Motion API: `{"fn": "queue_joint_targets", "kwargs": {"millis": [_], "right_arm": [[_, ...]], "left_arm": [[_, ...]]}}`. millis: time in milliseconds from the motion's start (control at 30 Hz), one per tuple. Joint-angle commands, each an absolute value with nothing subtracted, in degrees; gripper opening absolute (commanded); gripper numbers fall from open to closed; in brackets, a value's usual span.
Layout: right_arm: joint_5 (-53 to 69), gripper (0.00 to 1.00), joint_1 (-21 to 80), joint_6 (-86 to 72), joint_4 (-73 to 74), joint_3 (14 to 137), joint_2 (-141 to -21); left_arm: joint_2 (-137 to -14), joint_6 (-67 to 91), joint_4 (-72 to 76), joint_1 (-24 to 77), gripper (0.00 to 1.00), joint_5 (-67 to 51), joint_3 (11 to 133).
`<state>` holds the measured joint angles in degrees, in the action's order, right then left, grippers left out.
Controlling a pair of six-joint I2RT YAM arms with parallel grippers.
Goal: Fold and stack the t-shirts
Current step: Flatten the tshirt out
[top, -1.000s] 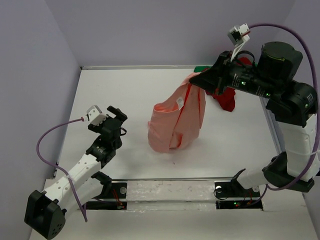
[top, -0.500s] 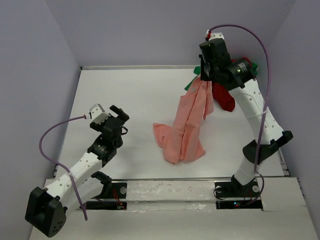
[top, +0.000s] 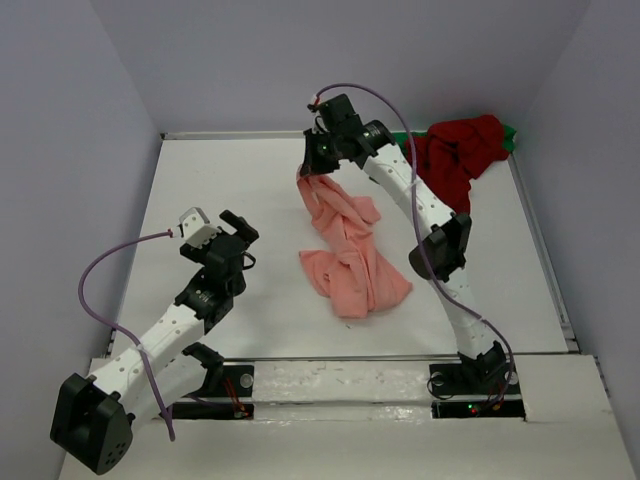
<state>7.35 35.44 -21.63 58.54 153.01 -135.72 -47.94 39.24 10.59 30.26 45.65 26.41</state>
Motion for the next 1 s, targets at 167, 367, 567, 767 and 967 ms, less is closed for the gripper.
{"fn": "queue_joint_targets", "kwargs": {"millis": [167,367,567,767,967], "right_arm": [[49.64,0.00,37.00,-32.16,34.90,149.50,-118.32],[57.74,0.00,32.36,-38.84,25.41,144.06,-100.74],[60.38,0.00,23.66,-40.70,24.78,132.76,-90.37],[55.99,0.00,22.94,-35.87,25.84,113.23,-86.49],[35.20,0.00,22.94,-23.92,36.81,95.56,-86.74]], "left_arm": [[-47.90,38.76,12.57,30.06,0.99,48.25,29.00],[-47.90,38.76,12.48,30.06,0.99,47.81,29.18],[-47.90,38.76,12.66,30.06,0.99,47.20,29.18],[-47.55,38.67,12.39,30.06,0.99,47.46,29.27],[-47.28,38.41,12.31,29.97,0.99,47.73,29.18]]}}
